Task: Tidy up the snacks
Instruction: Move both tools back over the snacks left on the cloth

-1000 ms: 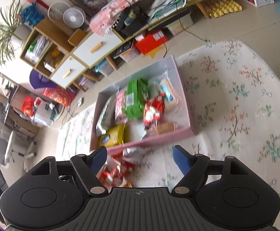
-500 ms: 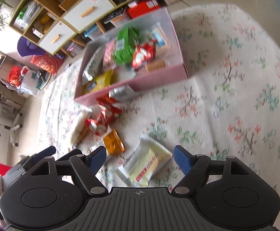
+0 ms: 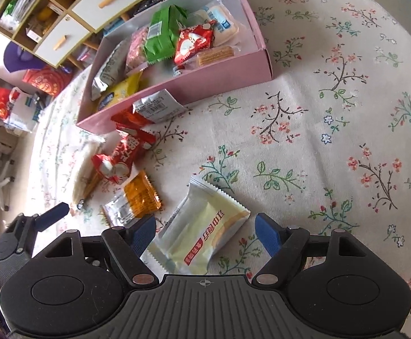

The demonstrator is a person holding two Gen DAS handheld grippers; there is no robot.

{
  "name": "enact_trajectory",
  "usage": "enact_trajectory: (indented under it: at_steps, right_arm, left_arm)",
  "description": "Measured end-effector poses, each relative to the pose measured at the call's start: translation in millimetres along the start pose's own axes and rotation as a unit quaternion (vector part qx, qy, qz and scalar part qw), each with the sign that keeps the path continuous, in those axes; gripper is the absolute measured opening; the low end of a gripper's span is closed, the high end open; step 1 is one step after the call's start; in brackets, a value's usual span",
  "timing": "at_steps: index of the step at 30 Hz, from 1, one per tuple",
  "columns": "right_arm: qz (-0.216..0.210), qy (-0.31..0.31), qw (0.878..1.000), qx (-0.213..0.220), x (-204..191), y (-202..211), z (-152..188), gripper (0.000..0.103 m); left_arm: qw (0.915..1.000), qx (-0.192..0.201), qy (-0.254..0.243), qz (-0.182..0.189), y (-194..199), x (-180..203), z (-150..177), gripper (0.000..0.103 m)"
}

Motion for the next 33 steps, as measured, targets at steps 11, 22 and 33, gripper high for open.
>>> enact_trajectory:
  at_steps: [11,22,33]
  right_arm:
    - [0.053,0.072,0.995,0.035,-18.9,-16.3,2.8,0.08]
    - [0.068,0.183,0.98,0.038,-23.9,-18.7,15.0,0.081]
    - [0.089,0.29,0.95,0.07,6.7,-8.7,13.2,0.087]
  left_arm:
    - [0.9997,-0.017,-0.015,0.006,-4.8,-1.1,11.3,0.1]
    - [0.9997,-0.011,-0.017,0.01,-6.5,-1.3,10.7,0.1]
    - [0.9988,0.02,-0.039,0.019,-8.9,2.7,6.2,0.099]
Point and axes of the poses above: each gripper's, at about its wrist camera, not at the fingertips, and y roughly against the way its jaws point, x to its right, z to its underside, the point moved 9 cm from there along -y, roughly the way its jaws point, and after that the axes turned 9 degrees about -y, right-handed, at the moved point
